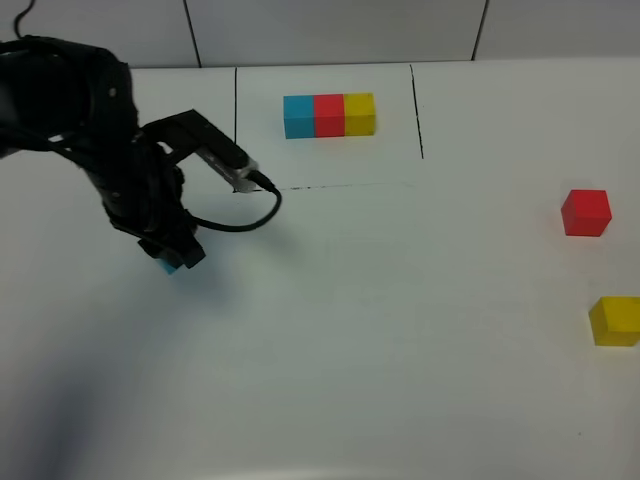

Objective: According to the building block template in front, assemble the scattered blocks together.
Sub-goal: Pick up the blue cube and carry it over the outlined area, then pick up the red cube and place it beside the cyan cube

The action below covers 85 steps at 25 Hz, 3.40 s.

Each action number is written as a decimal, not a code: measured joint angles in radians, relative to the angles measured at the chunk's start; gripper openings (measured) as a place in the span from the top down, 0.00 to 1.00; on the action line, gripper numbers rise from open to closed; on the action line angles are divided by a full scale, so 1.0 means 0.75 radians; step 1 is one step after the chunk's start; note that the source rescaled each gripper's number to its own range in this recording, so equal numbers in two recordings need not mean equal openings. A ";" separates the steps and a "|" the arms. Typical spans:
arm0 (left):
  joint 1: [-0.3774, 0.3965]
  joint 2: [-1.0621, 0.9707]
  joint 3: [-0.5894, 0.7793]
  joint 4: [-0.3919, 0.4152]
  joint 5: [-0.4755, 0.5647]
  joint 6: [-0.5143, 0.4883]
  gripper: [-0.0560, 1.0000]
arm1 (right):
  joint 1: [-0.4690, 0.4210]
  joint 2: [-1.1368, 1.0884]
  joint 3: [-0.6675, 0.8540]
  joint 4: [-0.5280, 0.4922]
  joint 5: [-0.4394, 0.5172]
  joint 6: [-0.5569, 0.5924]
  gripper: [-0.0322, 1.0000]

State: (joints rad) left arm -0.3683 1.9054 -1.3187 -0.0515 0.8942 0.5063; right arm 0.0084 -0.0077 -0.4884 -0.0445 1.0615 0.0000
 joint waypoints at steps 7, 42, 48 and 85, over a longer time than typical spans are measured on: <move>-0.205 0.230 -0.326 -0.002 0.202 0.288 0.94 | 0.000 0.000 0.000 0.000 0.000 0.000 0.26; -0.341 0.585 -0.685 -0.014 0.043 0.551 0.94 | 0.000 0.000 0.000 0.000 0.000 0.000 0.26; -0.341 0.585 -0.685 -0.014 0.038 0.552 0.94 | 0.000 0.000 0.000 0.000 0.000 0.000 0.26; -0.204 0.179 -0.685 0.098 -0.080 -0.055 0.08 | 0.000 0.000 0.000 0.001 0.000 0.000 0.26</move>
State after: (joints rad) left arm -0.5211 2.0396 -1.8321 0.0219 0.8342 0.4652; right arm 0.0084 -0.0077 -0.4884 -0.0436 1.0615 0.0000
